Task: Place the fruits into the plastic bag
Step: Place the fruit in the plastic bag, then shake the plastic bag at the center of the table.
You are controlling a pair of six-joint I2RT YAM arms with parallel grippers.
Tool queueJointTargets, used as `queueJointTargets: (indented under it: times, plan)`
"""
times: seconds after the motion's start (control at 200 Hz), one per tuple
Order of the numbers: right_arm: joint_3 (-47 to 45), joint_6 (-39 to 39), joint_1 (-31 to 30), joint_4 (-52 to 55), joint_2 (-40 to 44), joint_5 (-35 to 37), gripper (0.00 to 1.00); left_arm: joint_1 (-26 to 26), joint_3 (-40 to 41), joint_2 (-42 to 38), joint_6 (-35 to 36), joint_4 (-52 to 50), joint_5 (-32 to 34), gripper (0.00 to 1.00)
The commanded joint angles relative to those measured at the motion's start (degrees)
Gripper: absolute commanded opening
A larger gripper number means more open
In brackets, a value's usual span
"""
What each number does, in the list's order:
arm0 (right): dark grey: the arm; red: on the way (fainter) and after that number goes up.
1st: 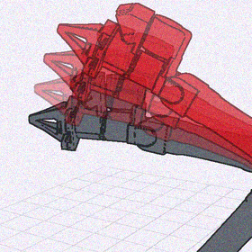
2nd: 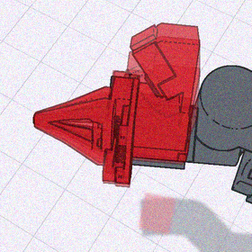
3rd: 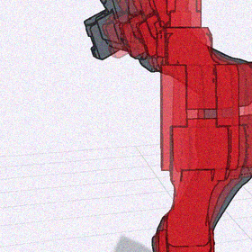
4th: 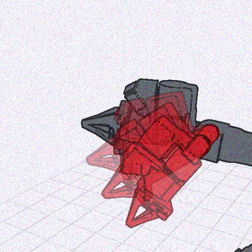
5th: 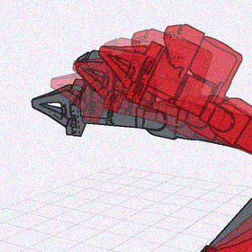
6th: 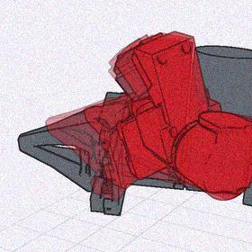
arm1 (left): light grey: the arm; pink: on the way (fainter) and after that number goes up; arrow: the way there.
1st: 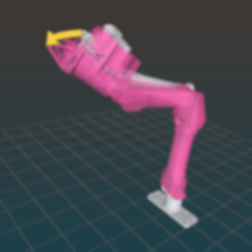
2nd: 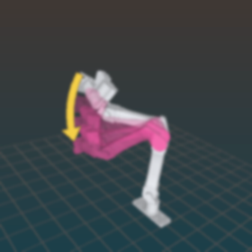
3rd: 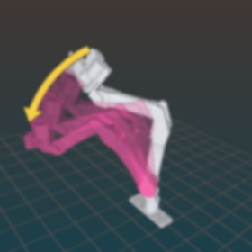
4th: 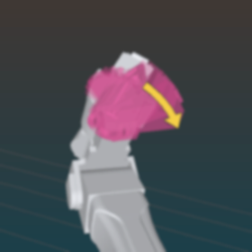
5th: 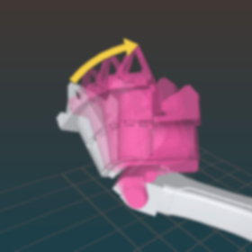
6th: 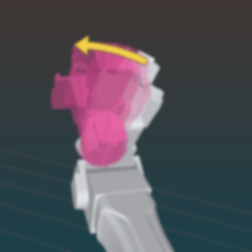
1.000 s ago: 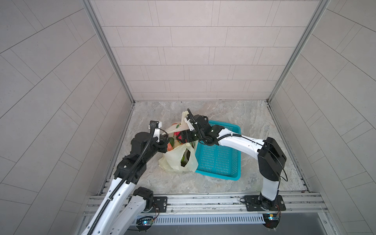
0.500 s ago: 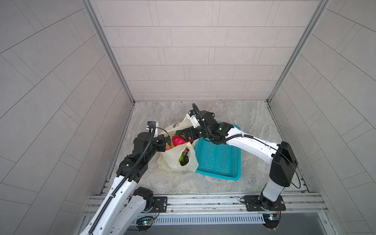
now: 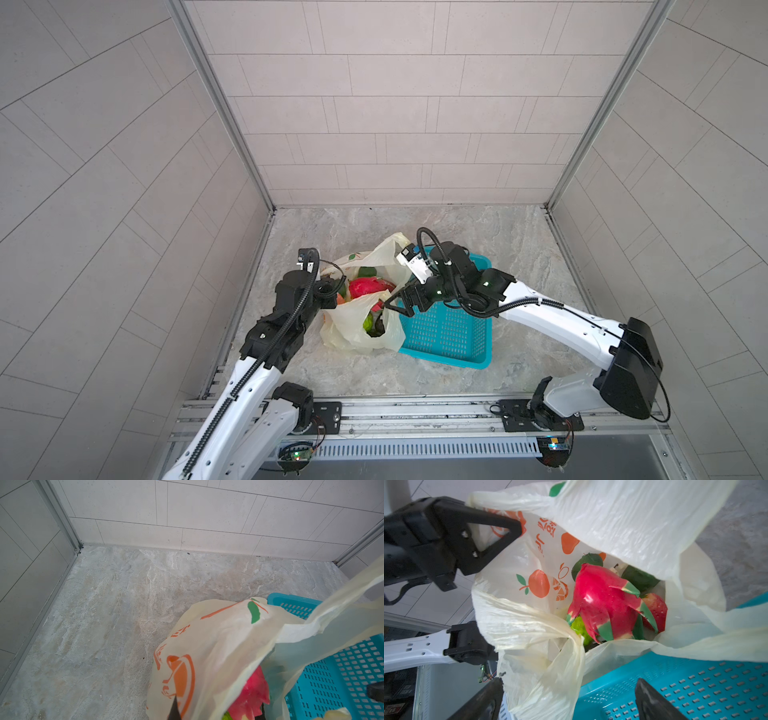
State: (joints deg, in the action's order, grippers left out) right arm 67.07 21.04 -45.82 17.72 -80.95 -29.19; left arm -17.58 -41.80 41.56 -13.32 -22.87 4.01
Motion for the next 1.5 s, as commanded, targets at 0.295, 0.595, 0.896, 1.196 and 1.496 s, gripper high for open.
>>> queueJointTargets:
  times: [0.295, 0.595, 0.896, 1.196, 1.496]
  plan:
    - [0.12, -5.00, -2.78, 0.92, -8.05, -5.35, 0.72, 0.19, -0.76, 0.17, 0.05, 0.31, 0.65, 0.00]
    - [2.83, -4.58, -2.53, -0.73, -7.78, -6.90, 0.00, 0.23, -0.52, 0.58, 0.85, 0.54, 1.52, 0.00]
    - [16.11, -7.98, -2.10, 2.38, -6.58, -2.15, 0.00, 0.24, 0.90, 0.14, -0.21, 0.73, 4.99, 0.00]
    - [30.79, -13.22, -0.03, 6.98, -10.04, 3.99, 0.00, 1.00, 1.91, 0.63, -3.50, 0.12, 8.54, 0.00]
    - [31.28, -12.00, 3.51, 10.76, -9.85, 7.04, 0.13, 1.29, 1.22, 2.56, -6.37, 0.35, 5.56, 0.00]
